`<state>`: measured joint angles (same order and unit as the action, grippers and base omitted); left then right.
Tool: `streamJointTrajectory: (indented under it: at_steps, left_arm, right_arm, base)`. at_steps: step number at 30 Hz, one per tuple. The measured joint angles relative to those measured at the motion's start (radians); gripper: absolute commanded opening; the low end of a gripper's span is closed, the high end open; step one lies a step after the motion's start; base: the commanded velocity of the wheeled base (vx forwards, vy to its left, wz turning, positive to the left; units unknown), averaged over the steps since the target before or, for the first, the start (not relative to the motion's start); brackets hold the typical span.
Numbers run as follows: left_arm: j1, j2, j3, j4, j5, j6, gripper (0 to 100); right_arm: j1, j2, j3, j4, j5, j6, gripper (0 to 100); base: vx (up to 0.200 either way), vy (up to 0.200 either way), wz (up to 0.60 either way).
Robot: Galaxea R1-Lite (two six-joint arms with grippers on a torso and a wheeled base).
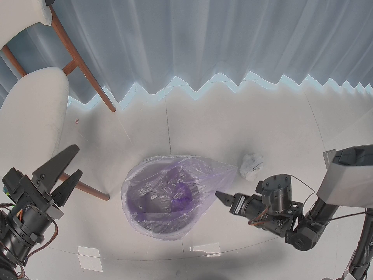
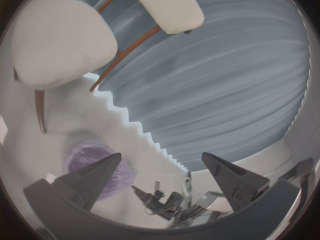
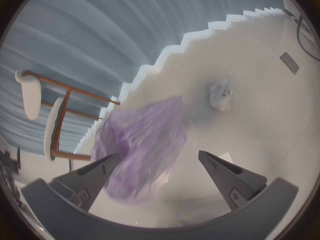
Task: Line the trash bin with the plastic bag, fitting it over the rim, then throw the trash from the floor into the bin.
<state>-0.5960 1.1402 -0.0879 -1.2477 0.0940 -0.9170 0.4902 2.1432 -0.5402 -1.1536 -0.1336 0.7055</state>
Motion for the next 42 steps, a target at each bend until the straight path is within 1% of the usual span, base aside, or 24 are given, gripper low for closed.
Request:
streamJointTrajectory:
  at_steps: [2, 3, 5, 8, 9, 12, 15, 20, 25, 28, 31, 32, 36, 42]
  left_arm:
    - [0.003, -0.003, -0.017, 0.005, -0.039, -0.071, 100]
    - [0.003, -0.004, -0.021, 0.006, -0.057, -0.086, 100]
    - [0.006, -0.006, -0.032, 0.011, -0.118, -0.103, 100]
    - [0.009, -0.008, -0.041, 0.029, -0.195, -0.095, 100]
    - [0.010, -0.009, -0.042, 0.035, -0.207, -0.087, 100]
    - [0.012, -0.010, -0.044, 0.070, -0.254, -0.025, 100]
    - [0.015, -0.011, -0.041, 0.101, -0.262, 0.038, 100]
    - [0.029, -0.014, -0.014, 0.113, -0.269, 0.089, 100]
    - [0.035, -0.019, 0.023, 0.110, -0.272, 0.108, 100]
    - [0.037, -0.022, 0.047, 0.105, -0.273, 0.110, 100]
    - [0.041, -0.028, 0.061, 0.104, -0.273, 0.111, 100]
    - [0.044, -0.030, 0.064, 0.104, -0.274, 0.111, 100]
    - [0.054, -0.036, 0.068, 0.104, -0.275, 0.112, 100]
    - [0.059, -0.042, 0.070, 0.104, -0.276, 0.116, 100]
  right_arm:
    - [0.051, -0.029, 0.026, 0.048, -0.005, 0.002, 100]
    - [0.073, -0.037, 0.030, 0.076, -0.009, 0.003, 100]
    - [0.119, -0.049, 0.034, 0.144, -0.027, 0.009, 100]
    - [0.171, -0.038, -0.001, 0.195, -0.068, 0.026, 100]
    - [0.177, -0.032, -0.012, 0.200, -0.076, 0.030, 100]
    - [0.197, 0.006, -0.069, 0.216, -0.104, 0.041, 100]
    - [0.205, 0.046, -0.113, 0.224, -0.118, 0.046, 100]
    - [0.203, 0.101, -0.176, 0.230, -0.131, 0.046, 100]
    - [0.180, 0.137, -0.246, 0.256, -0.135, 0.041, 100]
    - [0.167, 0.154, -0.300, 0.326, -0.135, 0.040, 100]
    - [0.157, 0.165, -0.342, 0.365, -0.135, 0.040, 100]
    - [0.154, 0.170, -0.359, 0.372, -0.135, 0.039, 0]
    - [0.147, 0.188, -0.407, 0.383, -0.135, 0.018, 0]
    - [0.145, 0.201, -0.422, 0.383, -0.135, -0.059, 0]
  base:
    - [0.000, 0.000, 0.00]
    - [0.000, 0.000, 0.00]
    - [0.000, 0.000, 0.00]
    - [0.000, 0.000, 0.00]
    - [0.000, 0.000, 0.00]
    - [0.000, 0.000, 0.00]
    - [0.000, 0.000, 0.00]
    - [0.000, 0.000, 0.00]
    - [0.000, 0.000, 0.00]
    - [0.000, 0.000, 0.00]
    - [0.000, 0.000, 0.00]
    - [0.000, 0.000, 0.00]
    - [0.000, 0.000, 0.00]
    - [0.000, 0.000, 0.00]
